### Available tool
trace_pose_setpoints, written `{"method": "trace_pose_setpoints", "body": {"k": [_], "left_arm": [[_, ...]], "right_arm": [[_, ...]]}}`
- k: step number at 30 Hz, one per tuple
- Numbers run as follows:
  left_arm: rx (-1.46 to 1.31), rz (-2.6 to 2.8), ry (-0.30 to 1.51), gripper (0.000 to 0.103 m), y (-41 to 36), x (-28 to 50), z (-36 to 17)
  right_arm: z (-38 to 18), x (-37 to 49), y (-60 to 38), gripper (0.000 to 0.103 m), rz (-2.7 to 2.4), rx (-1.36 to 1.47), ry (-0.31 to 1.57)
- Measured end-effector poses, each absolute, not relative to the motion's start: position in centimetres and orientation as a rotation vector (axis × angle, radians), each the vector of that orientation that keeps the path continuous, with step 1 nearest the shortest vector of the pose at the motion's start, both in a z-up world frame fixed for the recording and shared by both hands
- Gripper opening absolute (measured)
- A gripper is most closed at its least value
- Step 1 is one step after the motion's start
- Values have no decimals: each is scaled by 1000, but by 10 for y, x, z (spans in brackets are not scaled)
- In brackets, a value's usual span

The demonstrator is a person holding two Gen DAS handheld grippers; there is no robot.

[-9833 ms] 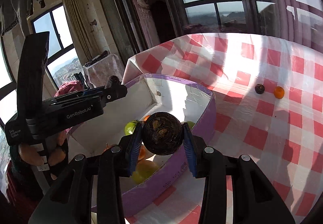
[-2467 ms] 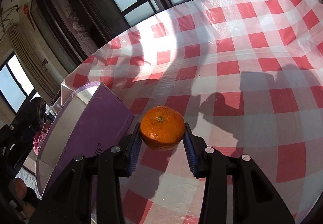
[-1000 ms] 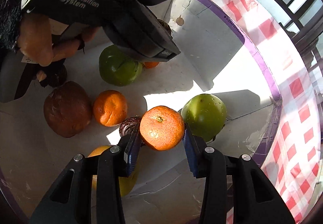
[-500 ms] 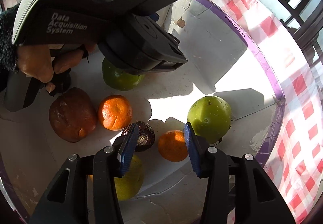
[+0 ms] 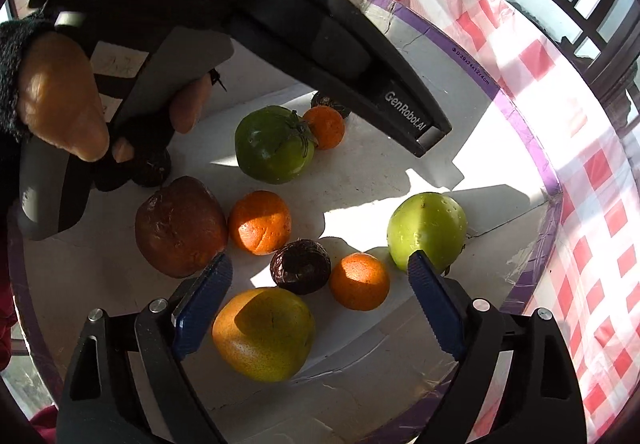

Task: Organize fruits

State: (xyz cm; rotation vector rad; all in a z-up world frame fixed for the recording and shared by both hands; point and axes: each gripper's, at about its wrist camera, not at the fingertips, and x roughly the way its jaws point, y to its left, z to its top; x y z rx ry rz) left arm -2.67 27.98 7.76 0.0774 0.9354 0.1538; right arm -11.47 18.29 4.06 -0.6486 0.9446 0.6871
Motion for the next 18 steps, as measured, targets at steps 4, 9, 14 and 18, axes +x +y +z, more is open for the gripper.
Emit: {"method": "trace_pose_setpoints", "body": {"k": [4, 9, 14, 18], "left_arm": [[153, 310, 942, 101, 280, -46, 98], [89, 279, 1066, 101, 290, -82, 101], [6, 323, 1157, 101, 297, -119, 81], [-36, 314, 1146, 101, 306, -137, 72]], "right_arm": [[50, -108, 173, 86, 701, -509, 1051], [67, -111, 163, 88, 710, -376, 1058], [68, -125, 168, 88, 682, -391, 1034], [61, -128, 169, 88, 665, -415, 1037]]}}
